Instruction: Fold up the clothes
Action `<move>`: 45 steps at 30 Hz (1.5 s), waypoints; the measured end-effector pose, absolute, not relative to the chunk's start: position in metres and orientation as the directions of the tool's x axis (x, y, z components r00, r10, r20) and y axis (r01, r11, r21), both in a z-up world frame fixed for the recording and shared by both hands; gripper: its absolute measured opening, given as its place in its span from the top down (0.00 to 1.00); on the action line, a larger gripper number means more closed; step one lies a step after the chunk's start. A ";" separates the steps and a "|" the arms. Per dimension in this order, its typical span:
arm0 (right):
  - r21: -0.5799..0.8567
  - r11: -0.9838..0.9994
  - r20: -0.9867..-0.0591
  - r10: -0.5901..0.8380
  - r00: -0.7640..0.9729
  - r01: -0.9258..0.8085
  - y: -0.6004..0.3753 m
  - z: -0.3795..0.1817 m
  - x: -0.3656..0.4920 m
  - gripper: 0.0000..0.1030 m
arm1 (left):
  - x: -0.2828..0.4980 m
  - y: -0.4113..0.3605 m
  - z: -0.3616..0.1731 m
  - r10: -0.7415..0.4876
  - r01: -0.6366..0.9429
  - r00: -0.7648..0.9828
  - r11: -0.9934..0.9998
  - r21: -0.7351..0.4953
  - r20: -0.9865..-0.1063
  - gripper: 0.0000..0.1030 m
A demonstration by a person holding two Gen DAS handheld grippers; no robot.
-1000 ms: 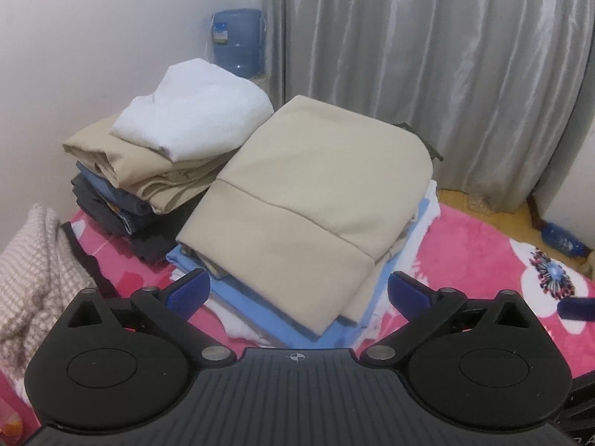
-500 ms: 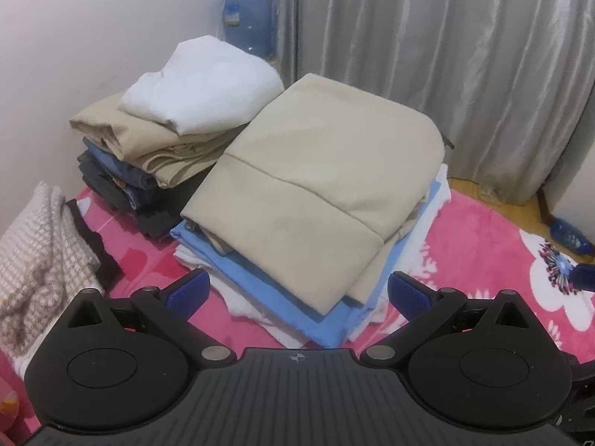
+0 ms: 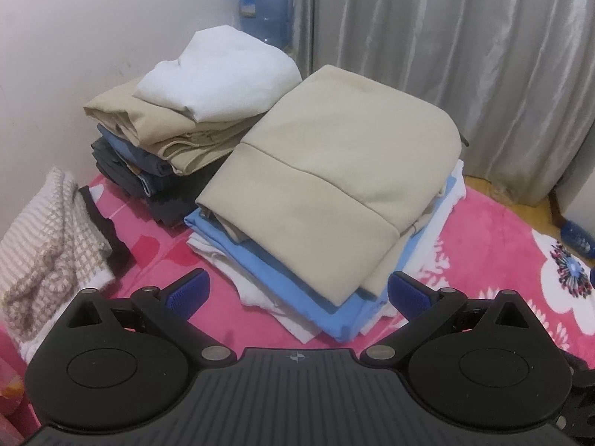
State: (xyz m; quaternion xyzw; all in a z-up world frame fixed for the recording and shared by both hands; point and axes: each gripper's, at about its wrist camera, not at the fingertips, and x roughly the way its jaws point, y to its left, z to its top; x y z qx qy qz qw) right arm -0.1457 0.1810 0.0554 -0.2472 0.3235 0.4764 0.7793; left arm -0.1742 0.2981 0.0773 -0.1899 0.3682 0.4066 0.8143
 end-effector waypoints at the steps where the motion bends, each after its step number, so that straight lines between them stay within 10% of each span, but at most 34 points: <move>1: -0.080 0.421 -0.739 0.583 0.337 -0.903 0.181 0.055 -0.146 0.00 | -0.174 0.298 0.077 0.524 -0.803 0.394 0.596 -0.006 -0.755 0.00; 45: -0.088 0.421 -0.747 0.572 0.340 -0.903 0.183 0.052 -0.148 0.00 | -0.180 0.297 0.076 0.527 -0.829 0.361 0.559 -0.007 -0.769 0.00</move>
